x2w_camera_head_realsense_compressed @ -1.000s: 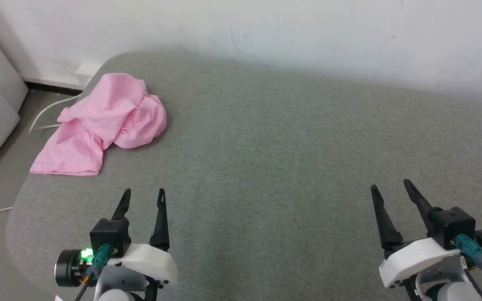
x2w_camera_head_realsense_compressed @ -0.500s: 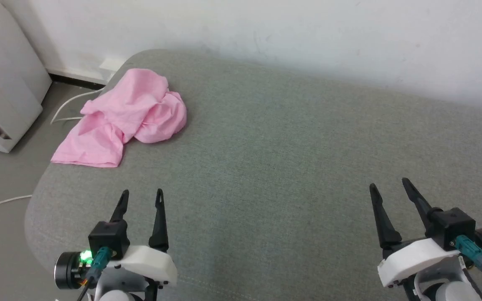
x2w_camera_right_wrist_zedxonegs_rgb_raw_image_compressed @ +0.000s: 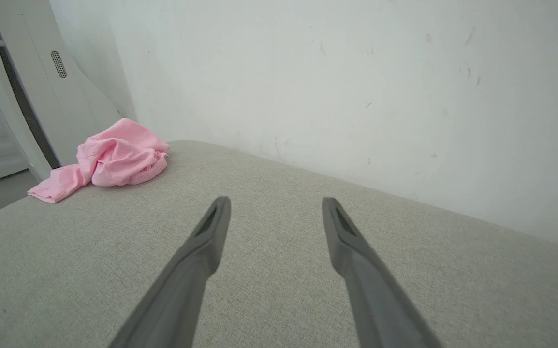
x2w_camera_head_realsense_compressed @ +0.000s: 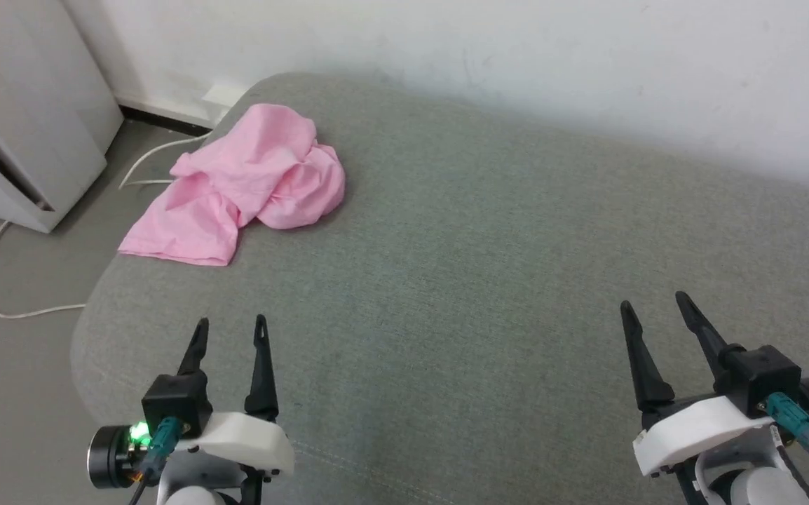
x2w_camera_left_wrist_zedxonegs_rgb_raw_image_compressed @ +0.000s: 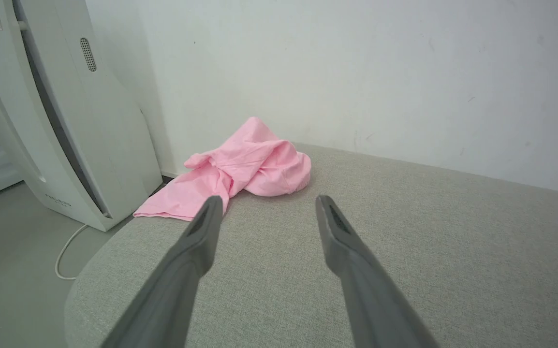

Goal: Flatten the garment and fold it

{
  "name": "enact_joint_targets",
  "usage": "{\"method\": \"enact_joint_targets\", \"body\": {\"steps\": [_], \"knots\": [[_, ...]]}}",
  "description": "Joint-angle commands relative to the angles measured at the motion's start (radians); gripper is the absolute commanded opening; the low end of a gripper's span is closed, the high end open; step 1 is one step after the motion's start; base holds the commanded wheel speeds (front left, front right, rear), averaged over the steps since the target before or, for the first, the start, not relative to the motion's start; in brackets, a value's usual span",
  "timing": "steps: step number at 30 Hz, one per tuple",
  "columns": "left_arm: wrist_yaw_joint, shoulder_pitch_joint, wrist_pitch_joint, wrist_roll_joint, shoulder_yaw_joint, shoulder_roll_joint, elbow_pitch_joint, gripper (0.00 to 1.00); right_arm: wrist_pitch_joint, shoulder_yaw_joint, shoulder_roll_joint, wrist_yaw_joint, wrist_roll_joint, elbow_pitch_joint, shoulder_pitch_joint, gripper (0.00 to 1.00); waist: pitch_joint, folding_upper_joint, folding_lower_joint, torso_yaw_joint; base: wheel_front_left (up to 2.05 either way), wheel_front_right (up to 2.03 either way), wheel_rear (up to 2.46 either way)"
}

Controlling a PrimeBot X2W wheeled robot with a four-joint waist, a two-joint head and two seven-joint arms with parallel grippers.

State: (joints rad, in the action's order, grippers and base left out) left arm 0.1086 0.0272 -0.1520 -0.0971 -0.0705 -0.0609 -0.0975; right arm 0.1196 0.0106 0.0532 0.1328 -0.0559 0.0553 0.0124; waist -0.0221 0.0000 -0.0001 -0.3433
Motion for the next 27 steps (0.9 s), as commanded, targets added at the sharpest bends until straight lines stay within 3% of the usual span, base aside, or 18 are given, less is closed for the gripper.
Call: {"method": "enact_joint_targets", "body": {"steps": [1,27], "knots": [[0.009,0.014,-0.011,-0.006,-0.001,-0.006,-0.005,1.00,0.010,0.004,-0.002,-0.001,-0.009,0.003,0.014,1.00,-0.003,0.0000,0.0001,-0.009,0.00,0.00,0.00],[0.056,0.012,-0.065,-0.031,-0.010,-0.010,-0.028,1.00,0.046,0.009,-0.002,-0.002,-0.020,0.013,0.028,1.00,-0.010,0.0000,0.0001,-0.116,0.00,0.00,0.00]]}}
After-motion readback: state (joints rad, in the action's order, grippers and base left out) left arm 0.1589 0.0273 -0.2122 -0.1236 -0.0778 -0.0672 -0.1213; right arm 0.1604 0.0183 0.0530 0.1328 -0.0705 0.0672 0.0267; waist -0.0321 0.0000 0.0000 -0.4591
